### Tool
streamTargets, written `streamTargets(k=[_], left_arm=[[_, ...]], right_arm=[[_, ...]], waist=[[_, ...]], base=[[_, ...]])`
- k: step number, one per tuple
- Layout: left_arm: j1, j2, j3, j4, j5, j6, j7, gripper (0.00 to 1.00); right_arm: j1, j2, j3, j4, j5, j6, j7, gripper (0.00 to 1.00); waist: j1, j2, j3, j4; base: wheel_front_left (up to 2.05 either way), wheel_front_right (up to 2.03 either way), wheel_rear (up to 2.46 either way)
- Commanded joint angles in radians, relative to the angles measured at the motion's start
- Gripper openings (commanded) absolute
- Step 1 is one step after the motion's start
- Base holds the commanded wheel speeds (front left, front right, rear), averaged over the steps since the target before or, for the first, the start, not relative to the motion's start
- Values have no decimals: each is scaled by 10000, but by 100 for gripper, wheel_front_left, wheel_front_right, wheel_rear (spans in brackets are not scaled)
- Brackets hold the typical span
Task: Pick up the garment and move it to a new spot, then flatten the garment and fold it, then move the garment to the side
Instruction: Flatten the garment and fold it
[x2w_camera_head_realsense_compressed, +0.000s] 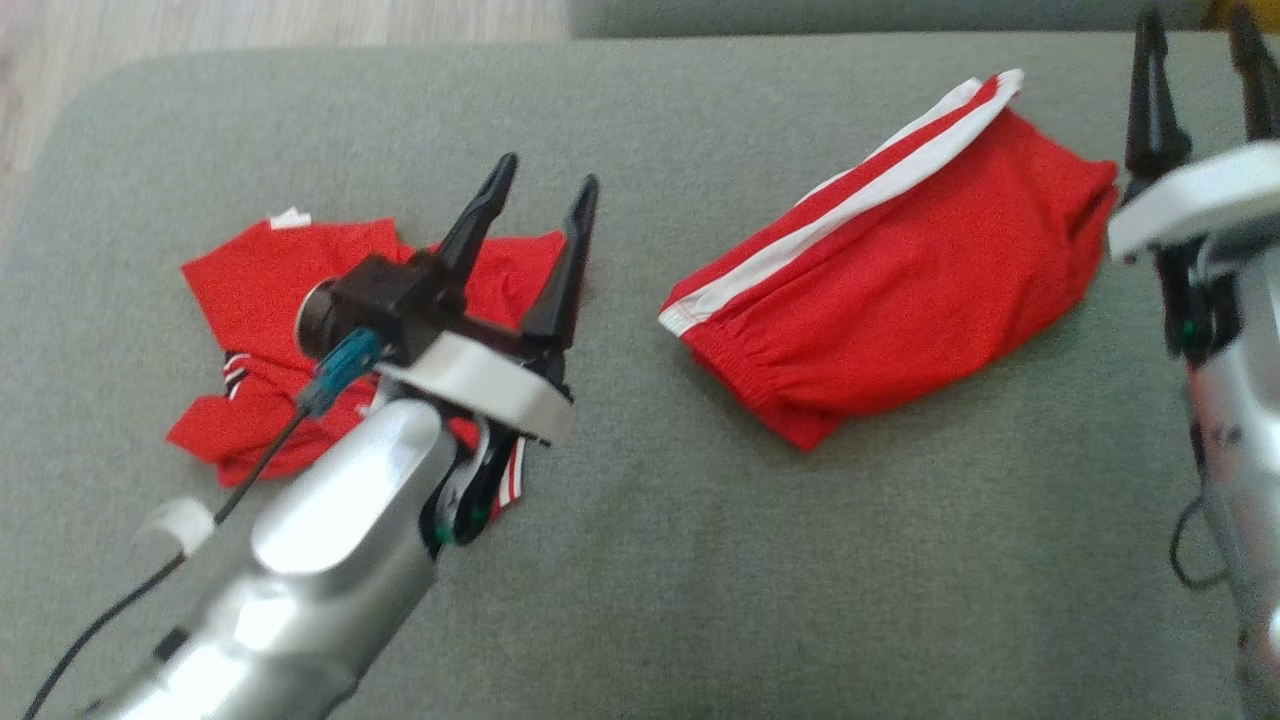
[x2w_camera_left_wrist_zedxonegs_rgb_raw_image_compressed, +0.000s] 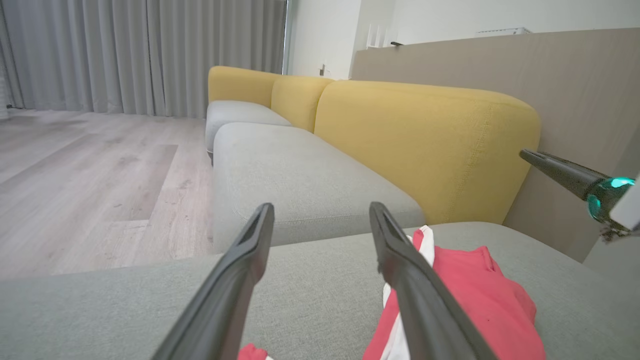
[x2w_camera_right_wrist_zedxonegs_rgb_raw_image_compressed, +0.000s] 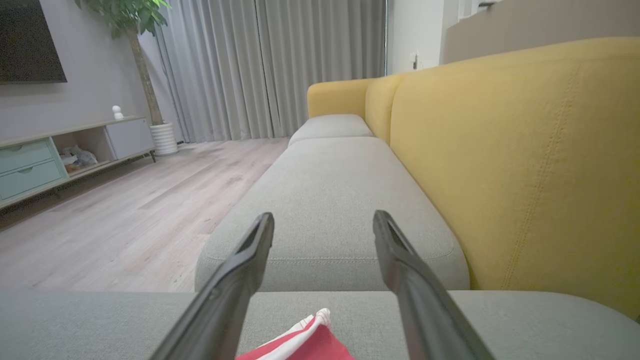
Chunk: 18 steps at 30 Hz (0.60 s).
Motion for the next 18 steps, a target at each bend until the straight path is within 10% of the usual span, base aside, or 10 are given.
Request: streamTargets(k=[1, 18], left_arm=[[138, 349, 633, -399, 265, 126, -90, 100], [3981, -156, 2339, -740, 1465, -72, -92, 100]], right_arm=[[393, -110, 286, -738, 180, -9, -120, 100], [5663, 1378, -752, -4683, 39, -9, 637, 100]], waist=[[3, -1, -370, -215], [3, -1, -1474, -707]], base=[[0, 0, 0], [0, 0, 0]])
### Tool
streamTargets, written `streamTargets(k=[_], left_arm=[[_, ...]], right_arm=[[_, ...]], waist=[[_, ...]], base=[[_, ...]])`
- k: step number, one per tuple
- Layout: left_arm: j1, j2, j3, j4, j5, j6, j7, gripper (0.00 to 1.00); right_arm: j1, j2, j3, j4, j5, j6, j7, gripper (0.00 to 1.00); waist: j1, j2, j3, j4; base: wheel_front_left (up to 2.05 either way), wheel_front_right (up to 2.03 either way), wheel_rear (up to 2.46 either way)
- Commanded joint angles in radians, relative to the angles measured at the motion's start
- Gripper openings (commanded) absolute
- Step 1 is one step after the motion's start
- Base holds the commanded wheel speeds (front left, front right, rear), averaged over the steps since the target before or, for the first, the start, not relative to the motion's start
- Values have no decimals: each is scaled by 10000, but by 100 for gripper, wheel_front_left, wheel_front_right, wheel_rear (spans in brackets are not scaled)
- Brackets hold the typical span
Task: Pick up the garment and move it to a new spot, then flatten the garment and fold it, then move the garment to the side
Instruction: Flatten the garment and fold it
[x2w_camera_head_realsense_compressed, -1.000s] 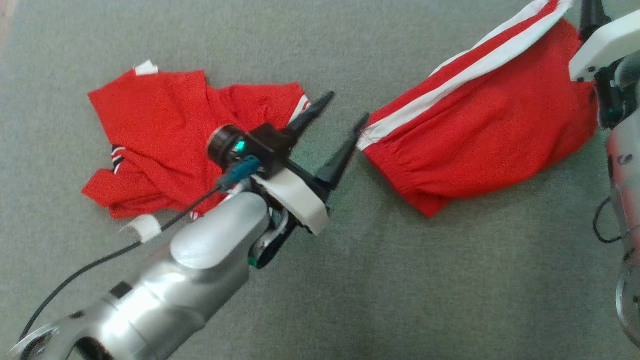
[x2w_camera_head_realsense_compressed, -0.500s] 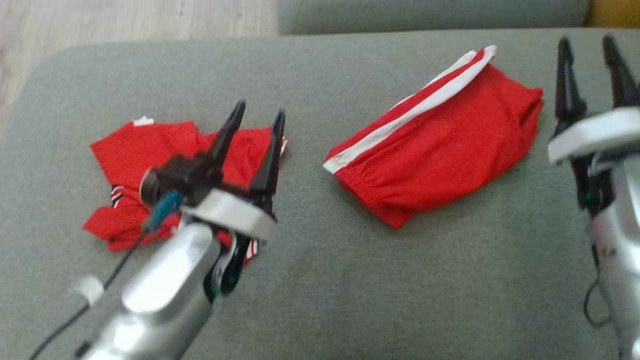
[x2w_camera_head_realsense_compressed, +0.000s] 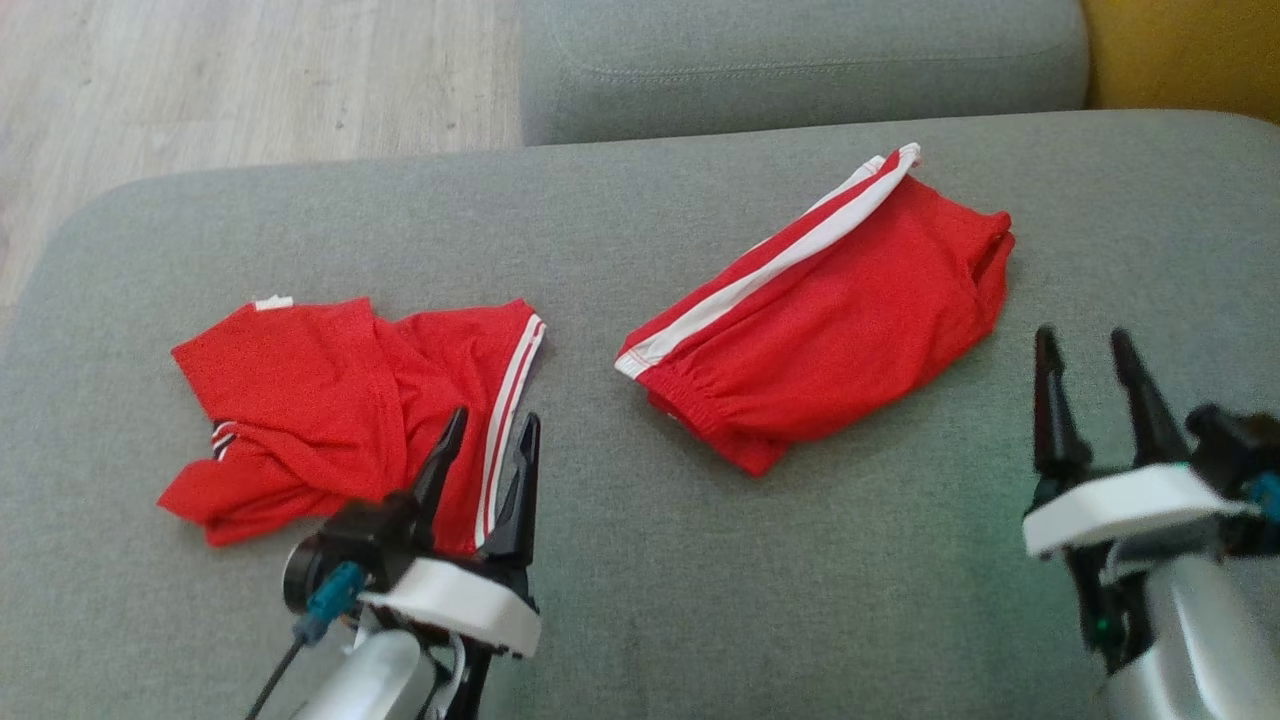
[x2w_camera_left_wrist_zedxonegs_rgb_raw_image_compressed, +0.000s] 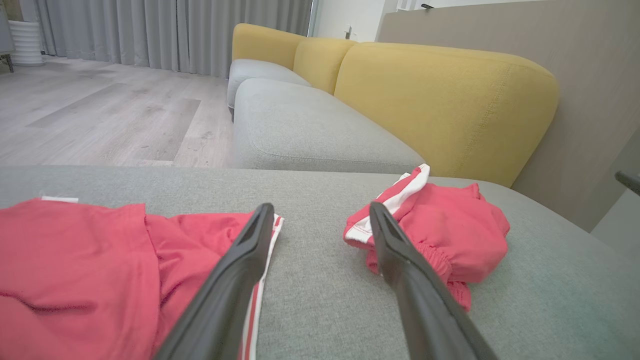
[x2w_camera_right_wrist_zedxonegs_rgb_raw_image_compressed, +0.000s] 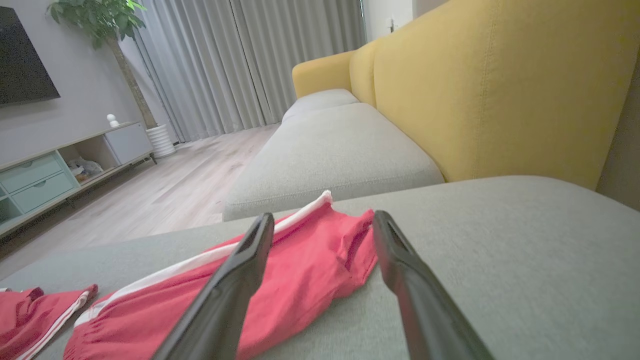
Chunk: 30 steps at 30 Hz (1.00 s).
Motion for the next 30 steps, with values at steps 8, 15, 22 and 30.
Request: streamTargets(k=[8, 15, 22, 30], left_arm=[[240, -306, 1113, -396, 695, -384, -95, 100], [305, -553, 1402, -316, 1125, -680, -95, 100], [47, -714, 1509, -269, 1440, -976, -95, 100], [-474, -835, 1605, -291, 1670, -1244, -95, 100]], right_arm=[[637, 471, -95, -1260, -324, -9, 334, 100], [762, 581, -174, -1598, -438, -9, 526, 100], [177, 516, -360, -1711, -670, -9, 801, 100], [-1532, 350, -851, -1107, -1051, -9, 1616, 100]], waist=[[1, -1, -106, -64], [1, -1, -42, -7], [1, -1, 568, 240], [1, -1, 1571, 671]], base=[[0, 0, 0], [0, 0, 0], [0, 0, 0], [0, 0, 0]])
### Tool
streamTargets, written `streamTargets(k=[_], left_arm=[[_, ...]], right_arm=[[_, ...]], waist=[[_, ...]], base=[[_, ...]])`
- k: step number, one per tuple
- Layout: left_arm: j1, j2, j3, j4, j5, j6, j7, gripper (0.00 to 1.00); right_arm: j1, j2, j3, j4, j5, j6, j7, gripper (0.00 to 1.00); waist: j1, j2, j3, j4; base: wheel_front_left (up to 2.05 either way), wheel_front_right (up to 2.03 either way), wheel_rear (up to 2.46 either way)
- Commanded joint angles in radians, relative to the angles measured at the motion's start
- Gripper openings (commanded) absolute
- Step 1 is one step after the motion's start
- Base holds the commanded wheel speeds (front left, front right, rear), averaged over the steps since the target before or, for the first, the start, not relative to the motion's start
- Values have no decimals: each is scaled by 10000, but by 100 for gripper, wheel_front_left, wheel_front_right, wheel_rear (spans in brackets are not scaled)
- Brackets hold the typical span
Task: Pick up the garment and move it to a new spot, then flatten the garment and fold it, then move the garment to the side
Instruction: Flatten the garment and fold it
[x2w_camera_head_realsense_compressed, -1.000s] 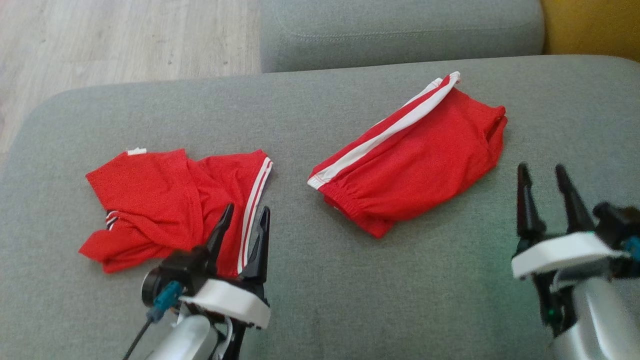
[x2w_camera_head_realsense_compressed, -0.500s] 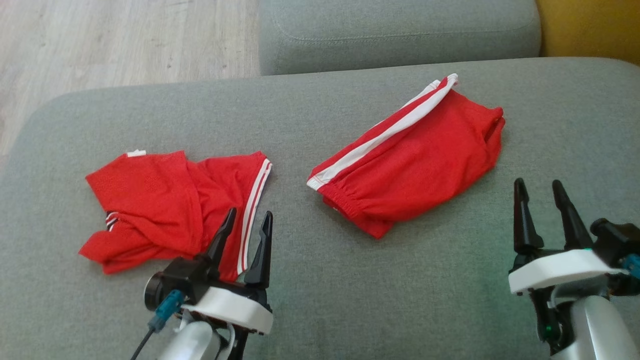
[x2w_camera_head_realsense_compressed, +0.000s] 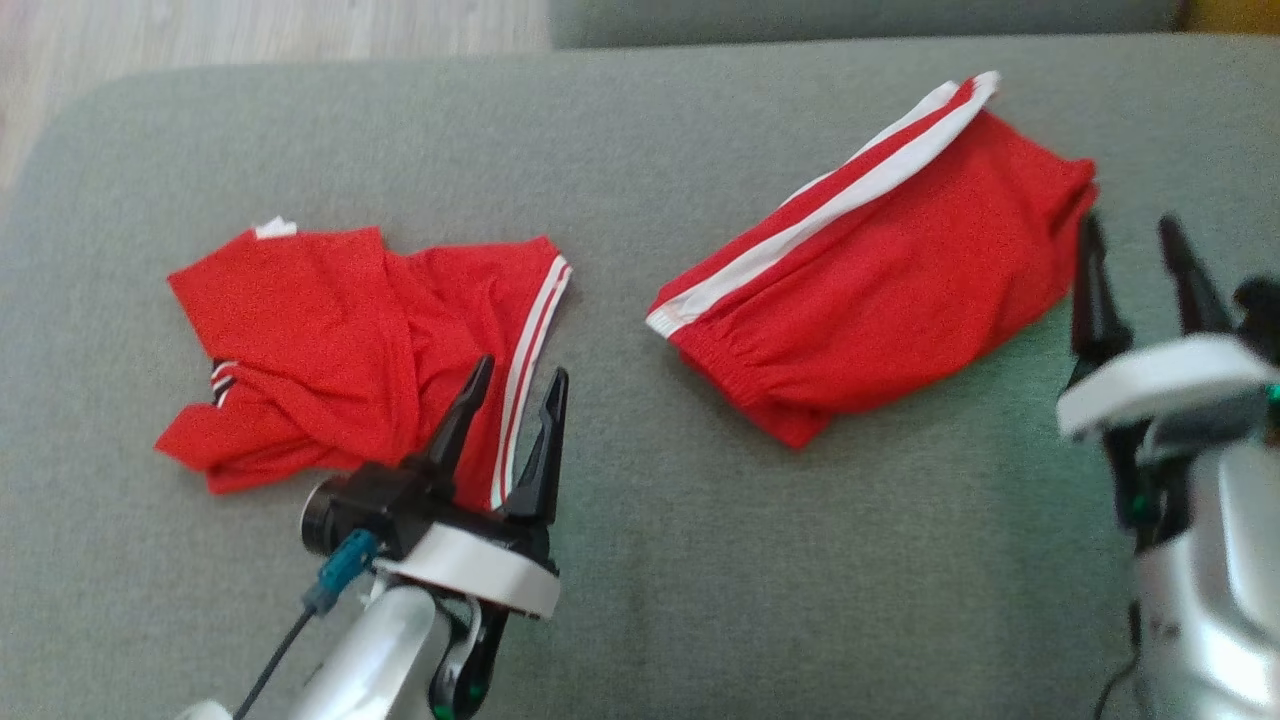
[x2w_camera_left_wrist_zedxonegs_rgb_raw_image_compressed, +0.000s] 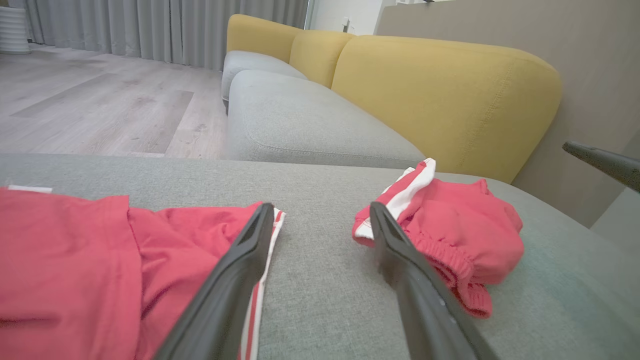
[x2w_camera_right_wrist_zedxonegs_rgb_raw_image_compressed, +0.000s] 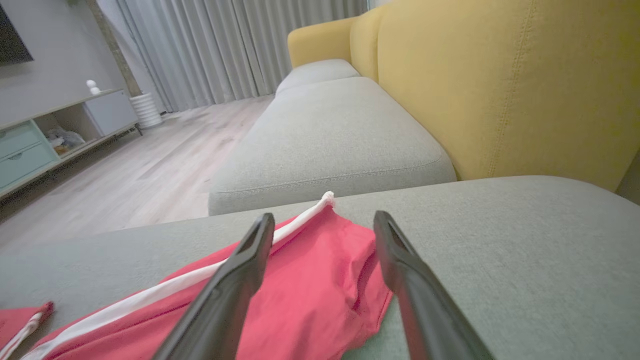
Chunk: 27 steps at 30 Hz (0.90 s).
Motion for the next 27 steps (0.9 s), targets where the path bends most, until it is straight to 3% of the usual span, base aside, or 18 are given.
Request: streamTargets(k=[1, 12, 21, 27], left_arm=[[-438, 18, 422, -281, 104, -54, -95, 100], [-1020, -356, 394, -163, 412, -441, -95, 100], [-1186, -434, 532, -71, 636, -566, -95, 100], [-1231, -541, 583, -50, 730, -637, -95, 100]], right_arm=[[-593, -140, 98, -152, -105, -9, 122, 100], [-3703, -505, -2071, 3209, -1386, -9, 1806, 100], [-5092, -820, -3637, 5423, -2895, -9, 2214, 100], [-5556, -947, -4119, 6379, -3514, -9, 2455, 100]], waist=[[-2, -1, 396, 278], [-2, -1, 1311, 1049], [-2, -1, 1701, 1328], [-2, -1, 1820, 1418]], base=[[0, 0, 0], [0, 0, 0], [0, 0, 0], [0, 0, 0]])
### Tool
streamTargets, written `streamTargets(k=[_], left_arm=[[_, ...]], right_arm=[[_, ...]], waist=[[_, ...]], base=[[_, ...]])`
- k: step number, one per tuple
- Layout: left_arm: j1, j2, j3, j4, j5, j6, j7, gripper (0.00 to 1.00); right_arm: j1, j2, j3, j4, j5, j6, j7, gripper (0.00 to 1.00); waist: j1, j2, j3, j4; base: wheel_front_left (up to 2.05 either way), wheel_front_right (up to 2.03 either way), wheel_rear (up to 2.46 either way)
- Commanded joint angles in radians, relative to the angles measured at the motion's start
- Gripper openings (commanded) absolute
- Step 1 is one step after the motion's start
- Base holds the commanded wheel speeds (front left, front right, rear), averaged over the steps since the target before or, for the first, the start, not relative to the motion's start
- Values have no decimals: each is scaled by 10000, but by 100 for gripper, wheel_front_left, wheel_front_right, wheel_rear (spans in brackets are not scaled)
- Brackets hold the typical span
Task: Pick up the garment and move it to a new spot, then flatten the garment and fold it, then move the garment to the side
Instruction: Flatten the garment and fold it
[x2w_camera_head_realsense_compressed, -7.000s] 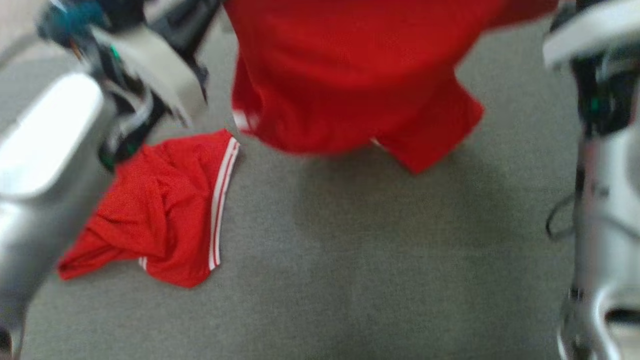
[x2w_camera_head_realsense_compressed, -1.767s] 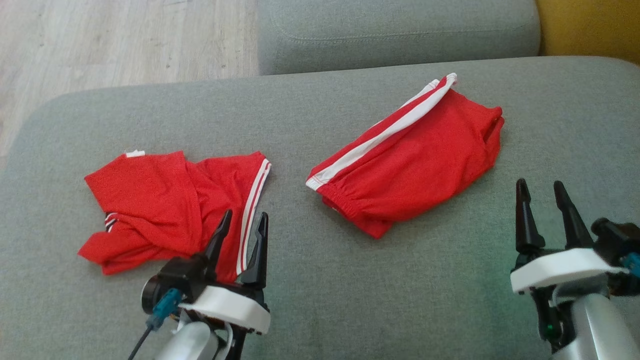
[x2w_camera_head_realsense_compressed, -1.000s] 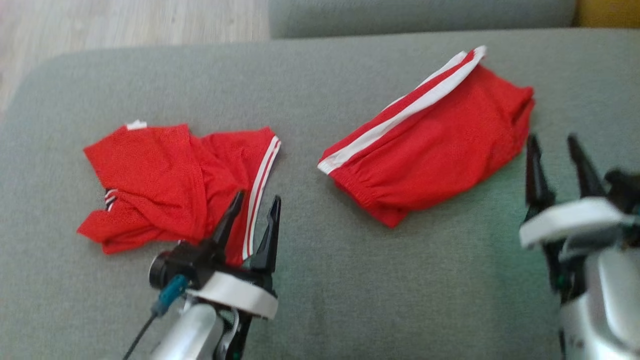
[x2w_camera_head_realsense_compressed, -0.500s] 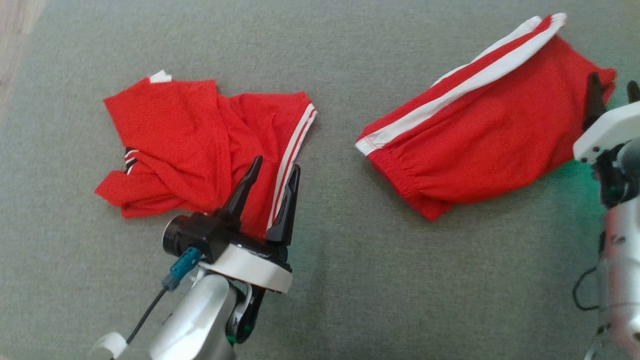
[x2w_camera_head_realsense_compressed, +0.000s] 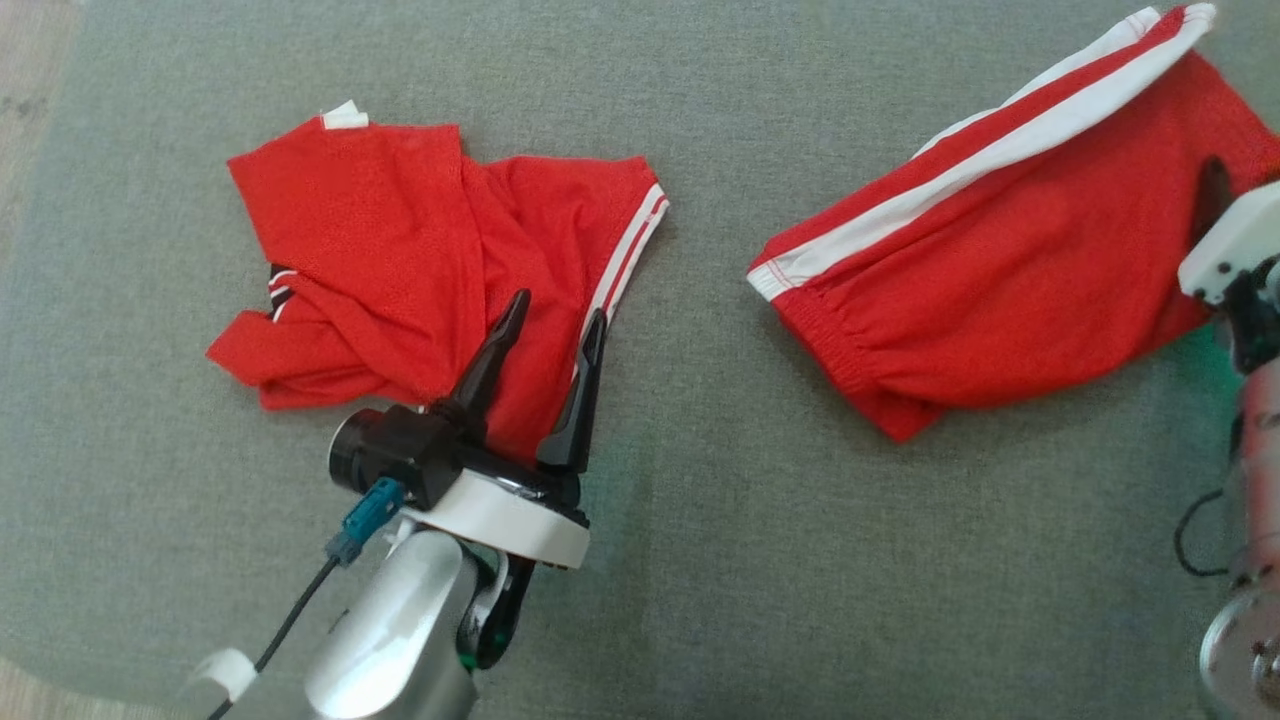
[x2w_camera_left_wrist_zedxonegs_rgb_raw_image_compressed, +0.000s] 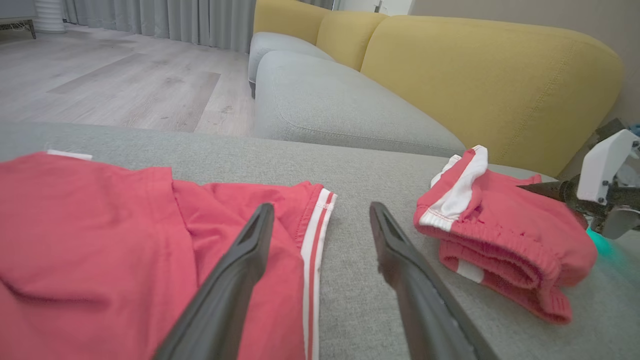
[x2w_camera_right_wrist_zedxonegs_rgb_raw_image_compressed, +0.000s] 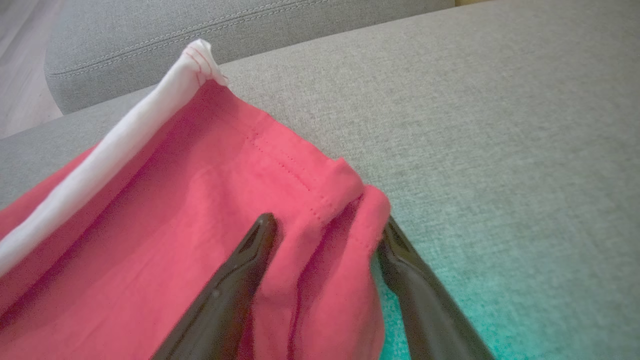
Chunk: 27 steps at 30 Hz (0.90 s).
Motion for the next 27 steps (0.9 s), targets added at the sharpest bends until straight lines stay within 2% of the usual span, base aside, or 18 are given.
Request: streamTargets(k=[1, 4, 5, 6, 11, 17, 22, 27], left_arm=[[-250, 50, 360, -240, 120, -37, -95, 100], [-263, 9, 376, -242, 159, -75, -95, 100], [-263, -5, 396, -232, 184, -98, -95, 100], [-260, -9, 407, -221, 196, -108, -95, 100], [-184, -19, 477, -99, 247, -127, -95, 100], [-33, -19, 548, -62, 281, -117, -95, 100], [136, -24, 584, -34, 302, -122, -95, 100], [299, -54, 578, 10, 307, -122, -95, 100]], right_arm=[[-340, -15, 170, -33, -94, -9, 81, 100], [-588, -58, 363, 363, -128, -9, 57, 100], [-745, -76, 601, 643, -29, -9, 22, 13], [-803, -101, 732, 748, 25, -9, -54, 0], [-891, -280, 1359, 1065, 425, -9, -766, 0], [-679, -714, 1655, 1188, 1084, -9, -1483, 0], [-113, -1335, 1157, 1175, 1518, -9, -1917, 0], [660, -1807, -11, 1070, 1238, -9, -2077, 0]], waist=[[0, 0, 29, 16], [0, 0, 82, 37], [0, 0, 91, 31], [0, 0, 84, 21], [0, 0, -147, -129], [0, 0, -495, -422], [0, 0, -854, -696], [0, 0, -1226, -816]], base=[[0, 0, 0], [0, 0, 0], [0, 0, 0], [0, 0, 0], [0, 0, 0], [0, 0, 0], [0, 0, 0], [0, 0, 0]])
